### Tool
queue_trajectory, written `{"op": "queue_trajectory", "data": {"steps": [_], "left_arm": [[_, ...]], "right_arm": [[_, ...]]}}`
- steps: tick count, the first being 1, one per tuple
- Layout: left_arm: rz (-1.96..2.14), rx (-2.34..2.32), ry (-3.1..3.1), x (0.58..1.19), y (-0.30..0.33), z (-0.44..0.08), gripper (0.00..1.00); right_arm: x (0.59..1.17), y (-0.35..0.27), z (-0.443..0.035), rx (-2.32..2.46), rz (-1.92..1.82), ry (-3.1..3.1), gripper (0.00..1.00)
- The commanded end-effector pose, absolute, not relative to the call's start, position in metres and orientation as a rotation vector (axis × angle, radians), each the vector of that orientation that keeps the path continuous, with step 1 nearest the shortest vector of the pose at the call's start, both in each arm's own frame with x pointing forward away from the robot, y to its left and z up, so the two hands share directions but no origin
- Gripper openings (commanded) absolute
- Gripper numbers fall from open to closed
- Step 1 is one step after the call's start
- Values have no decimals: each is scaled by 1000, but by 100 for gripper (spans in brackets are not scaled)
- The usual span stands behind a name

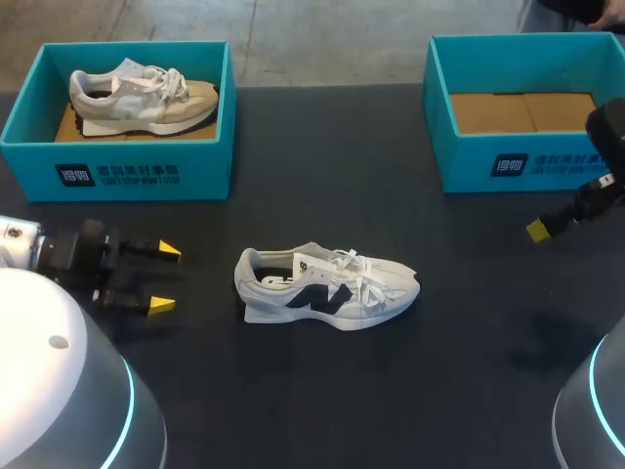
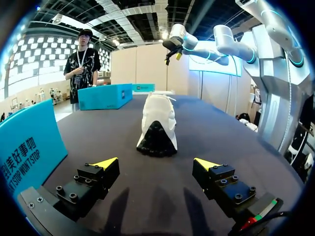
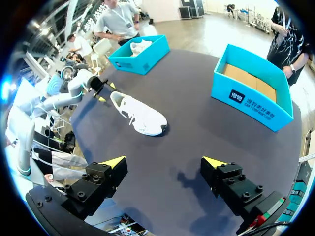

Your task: Take the shoe out of the shoebox, open the shoe tongue, remove and reinsert the insole, then place the shoe into the shoebox

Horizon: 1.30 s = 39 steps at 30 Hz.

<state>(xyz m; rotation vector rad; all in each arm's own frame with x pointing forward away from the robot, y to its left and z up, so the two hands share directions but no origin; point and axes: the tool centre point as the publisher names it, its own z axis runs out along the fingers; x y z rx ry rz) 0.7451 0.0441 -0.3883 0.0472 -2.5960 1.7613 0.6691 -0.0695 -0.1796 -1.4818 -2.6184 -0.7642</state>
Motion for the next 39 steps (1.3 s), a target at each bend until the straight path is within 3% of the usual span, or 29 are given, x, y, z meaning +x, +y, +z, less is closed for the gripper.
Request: {"op": "queue_trajectory", "data": {"steps": [1,39], "left_arm": [[1737,34,-2629,746,30,-387,100],[1645,-61,-2615,749,-64,-410,100]], "right_arm": [[669,-69,-181,-1484,-763,-2618,100],[669,-69,-181,-1484,-763,-2618,100]]}}
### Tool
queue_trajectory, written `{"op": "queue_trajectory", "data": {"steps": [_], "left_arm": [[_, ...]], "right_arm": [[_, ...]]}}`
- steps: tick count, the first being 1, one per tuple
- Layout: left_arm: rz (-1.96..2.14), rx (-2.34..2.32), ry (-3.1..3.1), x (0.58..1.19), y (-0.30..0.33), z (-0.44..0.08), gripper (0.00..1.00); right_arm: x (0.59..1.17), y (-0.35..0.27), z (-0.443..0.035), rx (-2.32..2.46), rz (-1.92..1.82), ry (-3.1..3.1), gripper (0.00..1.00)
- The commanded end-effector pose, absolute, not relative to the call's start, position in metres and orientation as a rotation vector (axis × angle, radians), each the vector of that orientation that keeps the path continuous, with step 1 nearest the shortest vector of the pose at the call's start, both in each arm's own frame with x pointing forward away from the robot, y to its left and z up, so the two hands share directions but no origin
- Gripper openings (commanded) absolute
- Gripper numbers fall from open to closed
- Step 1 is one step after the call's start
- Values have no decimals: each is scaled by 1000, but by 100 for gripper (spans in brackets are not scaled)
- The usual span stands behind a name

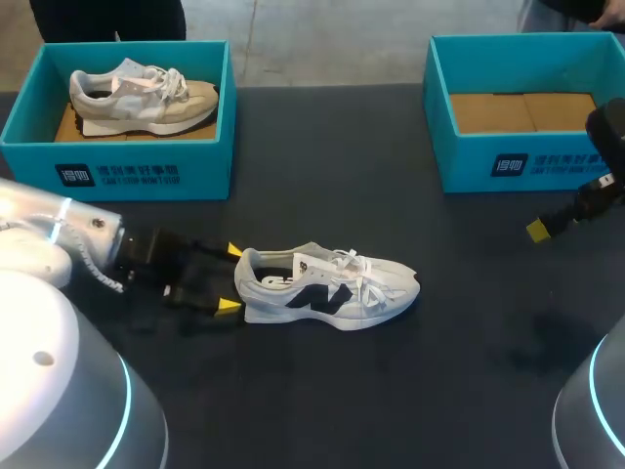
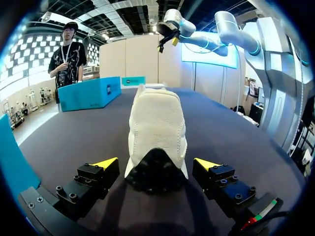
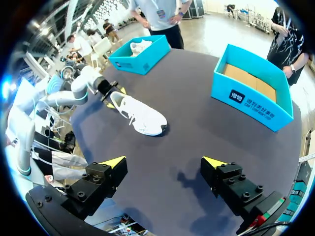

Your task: Take the shoe out of the shoebox, open the shoe tongue, remove and reinsert the insole, then place the shoe into the shoebox

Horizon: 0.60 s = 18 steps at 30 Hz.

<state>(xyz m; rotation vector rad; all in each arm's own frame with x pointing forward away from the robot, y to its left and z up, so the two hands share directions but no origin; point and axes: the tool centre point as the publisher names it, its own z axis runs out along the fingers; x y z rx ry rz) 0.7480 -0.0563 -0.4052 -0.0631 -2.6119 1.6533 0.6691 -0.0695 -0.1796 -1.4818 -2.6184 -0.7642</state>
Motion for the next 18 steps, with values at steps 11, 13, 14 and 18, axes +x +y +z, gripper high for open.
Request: {"op": "queue_trajectory", "data": {"steps": [11,13,14,18], "left_arm": [[1672,-25,-2630,753,-73,-417,100],[1675,-23,-2630,754,-76,-418,100],[1674,-24,-2630,754,-77,-418,100],[1682,-26,-2629,756,-81,-418,100]], "right_arm": [[669,-69,-181,-1484,-763,-2618,100],[669,-69,-181,-1484,-763,-2618,100],[669,-69,-181,-1484,-763,-2618,100],[669,-69,-181,-1484,-763,-2618,100]]}}
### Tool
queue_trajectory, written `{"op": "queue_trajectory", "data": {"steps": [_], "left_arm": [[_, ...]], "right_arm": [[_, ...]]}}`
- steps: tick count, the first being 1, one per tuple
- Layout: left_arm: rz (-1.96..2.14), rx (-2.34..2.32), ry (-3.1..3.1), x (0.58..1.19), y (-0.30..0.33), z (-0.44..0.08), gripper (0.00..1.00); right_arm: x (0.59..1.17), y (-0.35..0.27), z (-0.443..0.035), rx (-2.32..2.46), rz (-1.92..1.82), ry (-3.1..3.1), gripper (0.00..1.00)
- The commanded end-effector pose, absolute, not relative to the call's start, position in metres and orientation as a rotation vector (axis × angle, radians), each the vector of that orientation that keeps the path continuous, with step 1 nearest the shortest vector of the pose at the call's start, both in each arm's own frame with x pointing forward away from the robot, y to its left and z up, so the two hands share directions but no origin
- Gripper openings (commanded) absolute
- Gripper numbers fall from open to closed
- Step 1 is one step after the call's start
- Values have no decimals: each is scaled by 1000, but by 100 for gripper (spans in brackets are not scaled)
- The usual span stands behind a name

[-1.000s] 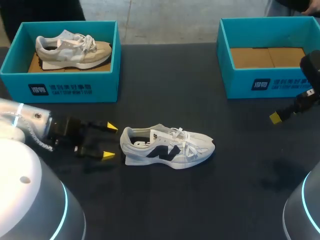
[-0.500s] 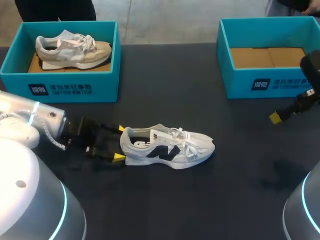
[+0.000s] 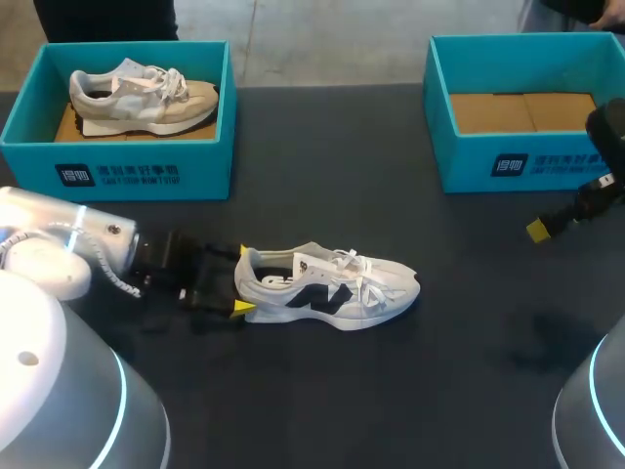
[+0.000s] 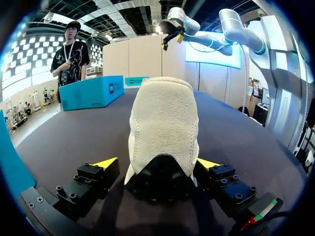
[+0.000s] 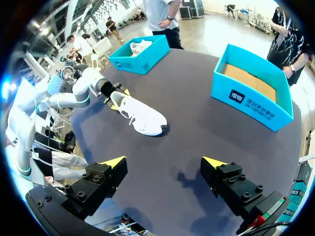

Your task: Take the shoe out of the shoebox, open the shoe tongue, remove and reinsert the insole, then place the shoe into the shoebox

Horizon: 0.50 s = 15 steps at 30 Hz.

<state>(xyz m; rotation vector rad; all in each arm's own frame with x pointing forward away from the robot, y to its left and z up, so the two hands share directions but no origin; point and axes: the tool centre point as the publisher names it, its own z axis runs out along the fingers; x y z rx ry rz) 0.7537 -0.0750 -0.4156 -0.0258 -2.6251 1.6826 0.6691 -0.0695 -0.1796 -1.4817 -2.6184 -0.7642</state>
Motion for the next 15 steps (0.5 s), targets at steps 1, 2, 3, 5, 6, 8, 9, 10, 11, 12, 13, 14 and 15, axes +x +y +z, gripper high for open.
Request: {"op": "queue_trajectory", "data": {"steps": [1,2,3,5,6,8,9,10,11,12,13,14,15], "left_arm": [[1682,-28,-2629,757,-81,-418,100],[1681,-29,-2629,757,-82,-418,100],[1681,-28,-2629,758,-82,-419,100],[1679,-28,-2627,759,-83,-419,100],[1677,-29,-2627,759,-84,-420,100],[1673,-30,-2625,760,-85,-421,100],[1671,-30,-2623,760,-86,-421,100],[1667,-30,-2621,760,-87,-422,100],[1663,-30,-2619,760,-87,-423,100],[1662,-31,-2618,760,-88,-424,100],[1661,-31,-2618,760,-89,-424,100],[1660,-32,-2616,759,-90,-425,100],[1659,-32,-2614,759,-90,-426,100]], "right_arm": [[669,-69,-181,-1484,-763,-2618,100],[669,-69,-181,-1484,-763,-2618,100],[669,-69,-181,-1484,-763,-2618,100],[669,-69,-181,-1484,-763,-2618,100],[669,-69,-181,-1484,-763,-2618,100],[669,-69,-181,-1484,-763,-2618,100],[669,-69,-181,-1484,-763,-2618,100],[669,-69,-181,-1484,-763,-2618,100],[669,-69,-181,-1484,-763,-2618,100],[669,-69,-181,-1484,-763,-2618,100],[669,-69,-181,-1484,-763,-2618,100],[669,-69,-181,-1484,-763,-2618,100],[669,-69,-181,-1484,-763,-2618,100]]}}
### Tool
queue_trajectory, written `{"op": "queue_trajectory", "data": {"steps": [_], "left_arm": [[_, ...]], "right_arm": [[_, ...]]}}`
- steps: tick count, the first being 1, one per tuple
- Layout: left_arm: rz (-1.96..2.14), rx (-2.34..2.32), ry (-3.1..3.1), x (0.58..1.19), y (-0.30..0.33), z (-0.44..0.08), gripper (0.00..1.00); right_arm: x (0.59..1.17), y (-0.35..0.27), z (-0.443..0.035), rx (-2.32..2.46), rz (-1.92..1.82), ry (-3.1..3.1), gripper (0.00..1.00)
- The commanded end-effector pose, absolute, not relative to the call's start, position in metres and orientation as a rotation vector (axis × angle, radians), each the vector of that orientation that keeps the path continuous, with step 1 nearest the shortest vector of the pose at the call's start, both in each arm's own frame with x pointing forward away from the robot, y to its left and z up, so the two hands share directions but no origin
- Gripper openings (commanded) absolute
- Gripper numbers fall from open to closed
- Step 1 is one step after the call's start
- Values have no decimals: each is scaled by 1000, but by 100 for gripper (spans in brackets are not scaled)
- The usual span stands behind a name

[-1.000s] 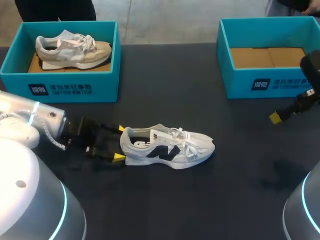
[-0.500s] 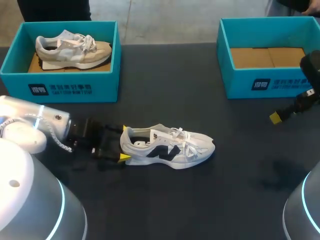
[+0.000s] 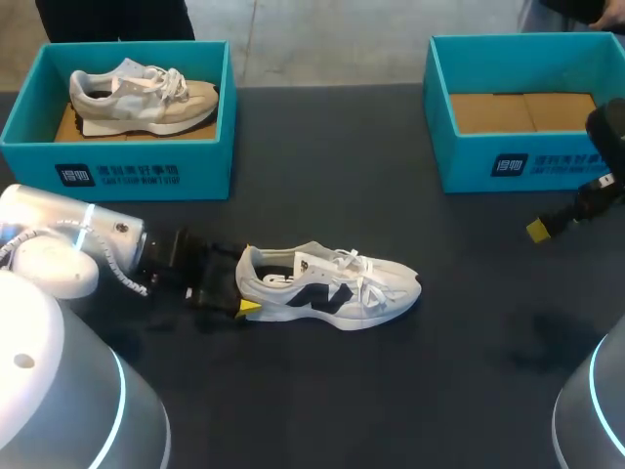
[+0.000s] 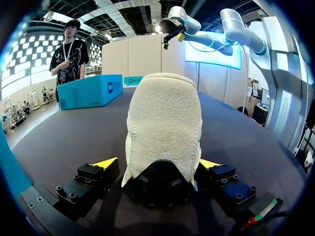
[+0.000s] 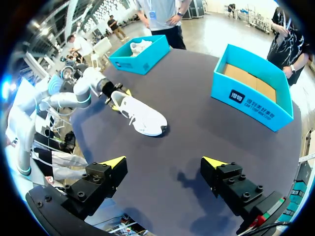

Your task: Take the shoe out of the shoebox, open the shoe tongue, remove and reinsert the insole, then place the shoe into the shoebox

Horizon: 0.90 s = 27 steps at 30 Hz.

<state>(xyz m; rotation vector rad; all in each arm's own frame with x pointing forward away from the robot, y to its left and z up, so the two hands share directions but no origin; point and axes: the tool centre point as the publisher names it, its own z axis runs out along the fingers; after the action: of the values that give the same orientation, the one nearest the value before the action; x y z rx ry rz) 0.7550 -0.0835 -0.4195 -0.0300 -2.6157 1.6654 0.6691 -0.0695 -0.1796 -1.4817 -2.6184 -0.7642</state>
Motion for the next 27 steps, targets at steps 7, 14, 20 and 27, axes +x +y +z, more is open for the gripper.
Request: {"op": "queue_trajectory", "data": {"steps": [7,14,20,27], "left_arm": [[1661,-26,-2604,759,-95,-430,100],[1654,-32,-2595,758,-96,-431,47],[1644,-39,-2596,756,-96,-430,0],[1637,-39,-2596,756,-96,-430,0]], "right_arm": [[669,-69,-181,-1484,-763,-2618,100],[669,-69,-181,-1484,-763,-2618,100],[669,-69,-181,-1484,-763,-2618,100],[669,-69,-181,-1484,-763,-2618,100]]}}
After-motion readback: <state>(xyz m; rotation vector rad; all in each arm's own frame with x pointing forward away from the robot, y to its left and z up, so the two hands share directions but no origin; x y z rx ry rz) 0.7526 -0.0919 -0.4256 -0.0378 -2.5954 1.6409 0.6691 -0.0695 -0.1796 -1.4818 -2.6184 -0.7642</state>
